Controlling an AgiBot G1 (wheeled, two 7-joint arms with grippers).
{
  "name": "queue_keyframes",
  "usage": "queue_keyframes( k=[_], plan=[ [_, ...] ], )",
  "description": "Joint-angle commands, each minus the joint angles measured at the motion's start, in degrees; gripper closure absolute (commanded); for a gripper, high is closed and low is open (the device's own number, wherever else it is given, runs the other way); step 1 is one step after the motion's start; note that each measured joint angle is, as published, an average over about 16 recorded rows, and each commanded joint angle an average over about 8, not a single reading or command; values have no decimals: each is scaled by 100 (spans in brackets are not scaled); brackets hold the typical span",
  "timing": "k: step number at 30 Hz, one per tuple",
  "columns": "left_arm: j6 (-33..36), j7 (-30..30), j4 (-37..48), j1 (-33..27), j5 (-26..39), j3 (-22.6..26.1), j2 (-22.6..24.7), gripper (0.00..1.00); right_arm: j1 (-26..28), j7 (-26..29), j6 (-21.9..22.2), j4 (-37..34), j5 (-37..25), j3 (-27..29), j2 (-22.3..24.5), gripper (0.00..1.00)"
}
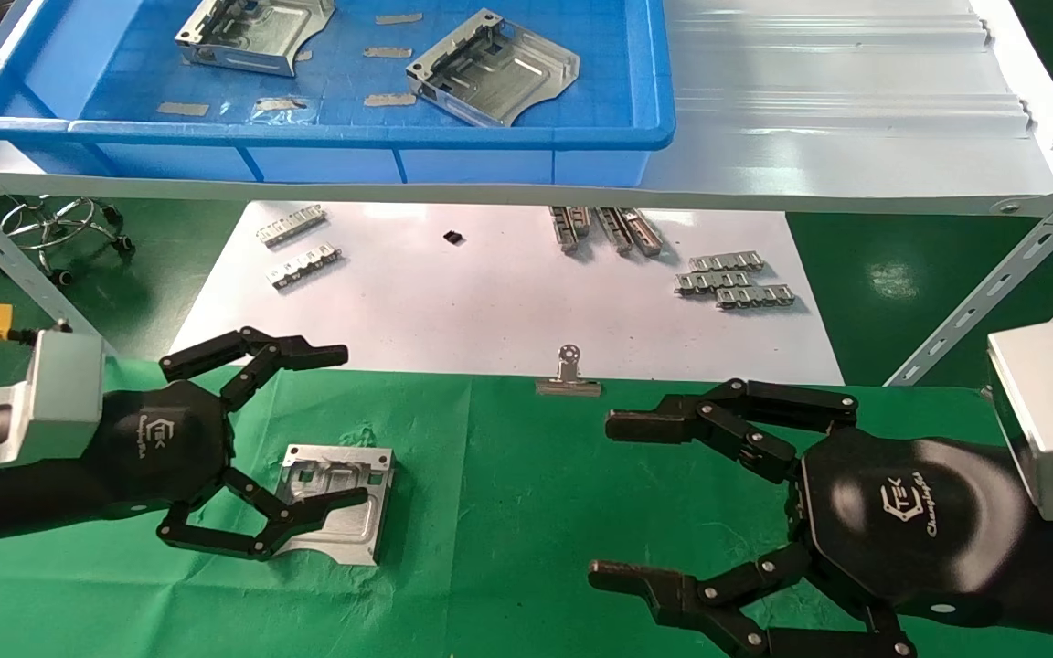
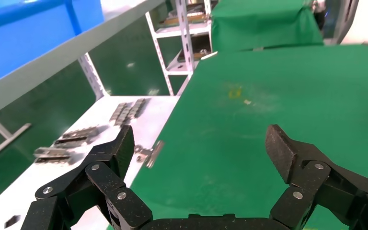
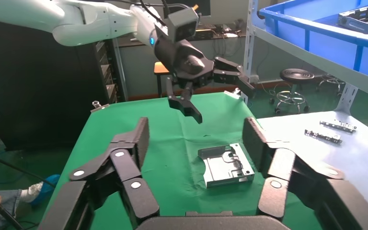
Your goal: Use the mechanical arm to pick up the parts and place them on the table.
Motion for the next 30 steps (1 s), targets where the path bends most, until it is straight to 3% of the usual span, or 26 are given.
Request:
queue_keyframes(
  k=[1, 21, 30],
  plan=[
    [-22, -219, -217, 93, -51, -89, -48, 0, 0, 0, 0, 0, 0, -1, 0, 0],
    [-243, -2380, -2360, 1008, -550, -964, -526, 0, 1, -3, 2, 0, 4, -5, 2, 0],
    [-293, -2823, -2882, 1230, -680, -1178, -644, 0, 0, -4, 5, -2, 5, -6, 3, 0]
  ],
)
